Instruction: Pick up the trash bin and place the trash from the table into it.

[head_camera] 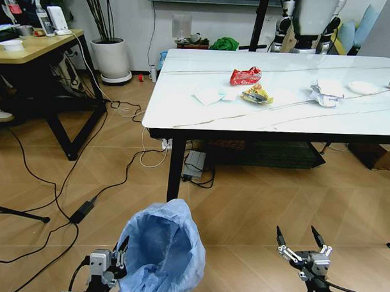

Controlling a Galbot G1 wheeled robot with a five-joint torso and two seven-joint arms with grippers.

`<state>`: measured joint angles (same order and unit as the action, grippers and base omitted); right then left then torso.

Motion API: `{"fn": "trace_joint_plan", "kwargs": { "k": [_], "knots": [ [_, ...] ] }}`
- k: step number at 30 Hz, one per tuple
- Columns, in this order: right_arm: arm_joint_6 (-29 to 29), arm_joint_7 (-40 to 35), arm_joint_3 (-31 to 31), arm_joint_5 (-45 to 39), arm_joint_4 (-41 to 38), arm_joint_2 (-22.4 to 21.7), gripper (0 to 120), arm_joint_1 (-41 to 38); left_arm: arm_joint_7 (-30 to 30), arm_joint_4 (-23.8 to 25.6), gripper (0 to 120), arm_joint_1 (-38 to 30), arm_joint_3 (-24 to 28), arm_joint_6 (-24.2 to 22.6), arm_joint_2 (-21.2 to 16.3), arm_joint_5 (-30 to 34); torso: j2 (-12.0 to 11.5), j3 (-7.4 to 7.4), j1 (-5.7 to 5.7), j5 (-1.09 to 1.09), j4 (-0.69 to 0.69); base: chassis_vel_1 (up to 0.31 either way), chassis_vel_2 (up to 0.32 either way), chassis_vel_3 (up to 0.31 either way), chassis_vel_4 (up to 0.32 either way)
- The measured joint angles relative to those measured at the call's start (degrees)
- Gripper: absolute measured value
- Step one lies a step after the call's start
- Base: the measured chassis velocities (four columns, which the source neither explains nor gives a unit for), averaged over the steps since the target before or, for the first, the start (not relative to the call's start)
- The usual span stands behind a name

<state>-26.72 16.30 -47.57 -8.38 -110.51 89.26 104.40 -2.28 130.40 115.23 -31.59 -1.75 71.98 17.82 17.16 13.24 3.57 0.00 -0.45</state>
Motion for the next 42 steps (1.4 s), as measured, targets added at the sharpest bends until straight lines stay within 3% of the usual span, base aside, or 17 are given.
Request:
{"fn": "trace_joint_plan", "kwargs": {
  "k": [12,23,32,42],
  "knots": [
    [-0.19,-0.09,-0.51,0.95,-1.27,0.91,100,1.23,-1.06,1.23,0,0.41,3.48,0.34,-1.1,-1.54,0.0,0.0,0.0,0.0,0.0,0.0,0.0,0.0,0.0],
    [-0.52,-0.12,-0.57,1.91,-1.89,2.63,100,1.67,-7.17,5.34,0,3.39,6.68,-5.66,-2.68,8.21,0.0,0.0,0.0,0.0,0.0,0.0,0.0,0.0,0.0],
    [-0.49,-0.12,-0.32,2.32,-1.98,2.86,100,1.55,-7.89,5.24,0,2.63,5.52,-5.92,-2.72,8.91,0.08,0.04,0.04,0.0,0.0,0.0,0.0,0.0,0.0],
    [-0.48,-0.12,-0.3,2.42,-1.67,2.92,100,1.47,-7.13,4.63,0,1.7,5.36,-5.77,-2.57,9.46,2.25,1.5,0.74,0.0,0.0,0.0,0.0,0.0,0.0]
  ]
}}
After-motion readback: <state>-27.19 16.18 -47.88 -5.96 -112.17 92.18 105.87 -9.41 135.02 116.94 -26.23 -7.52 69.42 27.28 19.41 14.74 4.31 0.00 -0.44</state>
